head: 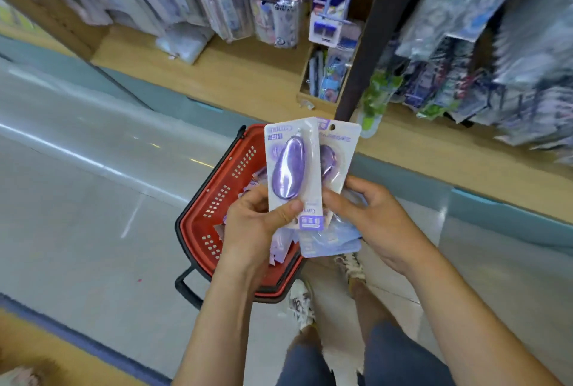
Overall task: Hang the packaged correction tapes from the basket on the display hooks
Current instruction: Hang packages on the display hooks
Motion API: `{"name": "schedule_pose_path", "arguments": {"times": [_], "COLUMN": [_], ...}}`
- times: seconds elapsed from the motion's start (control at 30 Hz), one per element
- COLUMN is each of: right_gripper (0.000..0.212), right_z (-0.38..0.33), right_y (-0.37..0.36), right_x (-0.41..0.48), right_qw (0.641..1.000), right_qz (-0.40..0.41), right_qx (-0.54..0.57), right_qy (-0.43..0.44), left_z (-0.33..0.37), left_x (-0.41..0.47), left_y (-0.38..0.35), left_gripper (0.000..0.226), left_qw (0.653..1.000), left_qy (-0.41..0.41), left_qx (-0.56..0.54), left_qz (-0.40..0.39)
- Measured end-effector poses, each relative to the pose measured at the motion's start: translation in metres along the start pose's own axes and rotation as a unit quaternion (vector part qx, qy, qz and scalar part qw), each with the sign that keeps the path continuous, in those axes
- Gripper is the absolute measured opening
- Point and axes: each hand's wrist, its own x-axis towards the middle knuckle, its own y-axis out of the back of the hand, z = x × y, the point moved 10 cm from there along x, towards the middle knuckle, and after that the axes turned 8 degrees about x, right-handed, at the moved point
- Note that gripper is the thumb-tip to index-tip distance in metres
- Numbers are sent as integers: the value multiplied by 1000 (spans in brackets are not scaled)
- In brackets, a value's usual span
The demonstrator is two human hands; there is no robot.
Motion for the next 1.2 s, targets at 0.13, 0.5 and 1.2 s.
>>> {"name": "schedule_pose_path", "arguments": {"times": [0.13,0.5,1.2], "right_gripper": [39,37,19], "right_z": [-14,-70,-208], "right_y": [26,198,437], "right_x": [-46,-227,-414], "right_qw": [998,952,885], "right_qz": [36,268,395], "right_qx": [46,48,30], "right_qy": [25,139,246], "left_z": [11,26,92], "left_x": [-24,-123,-219], "left_y": [-32,-222,-545], "left_gripper": [39,41,21], "left_qw": [999,980,882], "left_qy": [-16,-51,-170], "left_qx": [25,101,235], "left_qz": [-30,-165,-370]}}
